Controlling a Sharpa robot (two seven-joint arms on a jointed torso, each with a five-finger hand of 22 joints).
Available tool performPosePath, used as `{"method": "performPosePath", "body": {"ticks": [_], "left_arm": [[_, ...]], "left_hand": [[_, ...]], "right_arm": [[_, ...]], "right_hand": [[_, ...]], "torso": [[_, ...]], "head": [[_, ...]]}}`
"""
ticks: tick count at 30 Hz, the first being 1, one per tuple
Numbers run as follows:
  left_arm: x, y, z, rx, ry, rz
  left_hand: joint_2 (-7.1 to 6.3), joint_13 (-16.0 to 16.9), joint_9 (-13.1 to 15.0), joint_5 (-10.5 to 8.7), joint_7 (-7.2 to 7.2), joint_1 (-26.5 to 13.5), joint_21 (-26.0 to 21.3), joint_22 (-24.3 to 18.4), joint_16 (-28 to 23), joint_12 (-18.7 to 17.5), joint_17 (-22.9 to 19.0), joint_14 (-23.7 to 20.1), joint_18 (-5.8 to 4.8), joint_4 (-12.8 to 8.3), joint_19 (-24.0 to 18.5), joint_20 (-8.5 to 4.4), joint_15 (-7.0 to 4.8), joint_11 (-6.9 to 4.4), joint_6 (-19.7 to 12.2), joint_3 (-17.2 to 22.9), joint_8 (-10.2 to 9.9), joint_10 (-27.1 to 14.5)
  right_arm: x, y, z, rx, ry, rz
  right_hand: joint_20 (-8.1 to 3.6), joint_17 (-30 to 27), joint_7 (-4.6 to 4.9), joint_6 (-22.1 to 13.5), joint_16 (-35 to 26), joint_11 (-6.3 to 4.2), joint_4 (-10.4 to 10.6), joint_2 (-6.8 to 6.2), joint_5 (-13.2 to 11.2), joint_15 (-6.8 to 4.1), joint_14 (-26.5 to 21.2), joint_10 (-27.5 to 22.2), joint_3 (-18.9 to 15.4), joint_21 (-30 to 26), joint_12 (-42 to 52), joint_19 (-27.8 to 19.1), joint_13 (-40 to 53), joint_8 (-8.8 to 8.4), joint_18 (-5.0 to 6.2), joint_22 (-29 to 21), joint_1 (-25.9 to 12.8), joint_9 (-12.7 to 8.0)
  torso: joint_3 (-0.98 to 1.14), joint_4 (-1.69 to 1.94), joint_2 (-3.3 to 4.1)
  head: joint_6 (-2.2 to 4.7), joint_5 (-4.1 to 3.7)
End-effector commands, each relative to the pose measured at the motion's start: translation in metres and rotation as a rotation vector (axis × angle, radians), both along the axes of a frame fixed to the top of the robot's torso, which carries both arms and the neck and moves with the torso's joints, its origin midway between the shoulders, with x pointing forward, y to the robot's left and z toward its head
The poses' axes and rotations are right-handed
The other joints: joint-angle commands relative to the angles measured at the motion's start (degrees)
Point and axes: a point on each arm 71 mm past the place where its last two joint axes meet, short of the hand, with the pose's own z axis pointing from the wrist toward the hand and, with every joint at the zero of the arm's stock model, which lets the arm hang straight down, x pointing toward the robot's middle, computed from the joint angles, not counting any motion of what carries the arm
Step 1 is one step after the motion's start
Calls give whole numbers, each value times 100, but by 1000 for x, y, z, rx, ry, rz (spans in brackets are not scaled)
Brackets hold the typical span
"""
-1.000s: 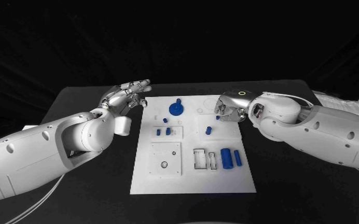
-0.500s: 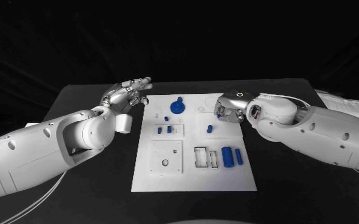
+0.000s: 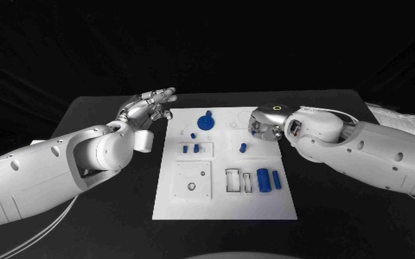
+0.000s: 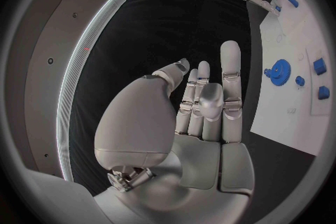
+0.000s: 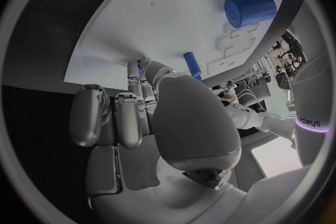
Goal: Assemble the parts on the task board
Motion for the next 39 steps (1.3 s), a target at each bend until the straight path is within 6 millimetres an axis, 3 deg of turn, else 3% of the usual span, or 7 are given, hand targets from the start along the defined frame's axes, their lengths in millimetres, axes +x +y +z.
{"method": "performPosePath", "body": {"ticks": [1, 8, 22, 39], "left_arm": [[0, -1, 1, -9, -5, -12], [0, -1, 1, -7, -3, -13], [1, -1, -1, 3, 5, -16], [2, -1, -2, 6, 14, -21]], "left_hand": [[29, 7, -7, 33, 15, 35, -36, -9, -29, 22, -10, -42, 61, -25, -37, 15, 16, -14, -43, -16, 31, -47], [37, 9, -8, 35, 17, 48, -42, -12, -34, 32, -23, -48, 61, -36, -38, 16, 17, -13, -47, -16, 31, -59], [50, 13, -10, 36, 25, 77, -55, -21, -45, 52, -52, -63, 60, -61, -41, 17, 21, -6, -64, -18, 29, -91], [49, 19, -17, 34, 63, 80, -100, -46, -100, 97, -185, -143, 53, -91, -73, 37, 52, 31, -143, -56, 5, -201]], "right_arm": [[-3, 2, -8, -49, 37, 6], [-4, 5, -5, -44, 2, 7], [-6, 5, 6, 13, -65, -24], [-14, 5, 33, 68, -93, -35]], "right_hand": [[1, 479, -5, 68, 48, -11, -58, 120, -19, -36, 399, 77, 106, 47, 35, 60, 6, 24, 23, 36, 69, 33], [-2, 496, 4, 112, 66, -7, -163, 109, -38, -41, 400, 141, 279, 73, 2, 72, -10, 21, 16, 72, 16, 63], [-3, 452, 1, 132, 38, -8, -168, 50, -48, -42, 391, 168, 315, 89, -34, 81, -27, 13, 13, 94, -136, 84], [-6, 440, -5, 135, 31, -11, -157, 47, -47, -43, 390, 180, 337, 94, -46, 84, -34, 9, 13, 99, -193, 92]], "torso": [[-2, 1, -4], [-5, 1, -6], [-5, 3, -18], [-7, -2, -9]], "head": [[-10, -1], [-15, -10], [-10, -22], [2, -20]]}}
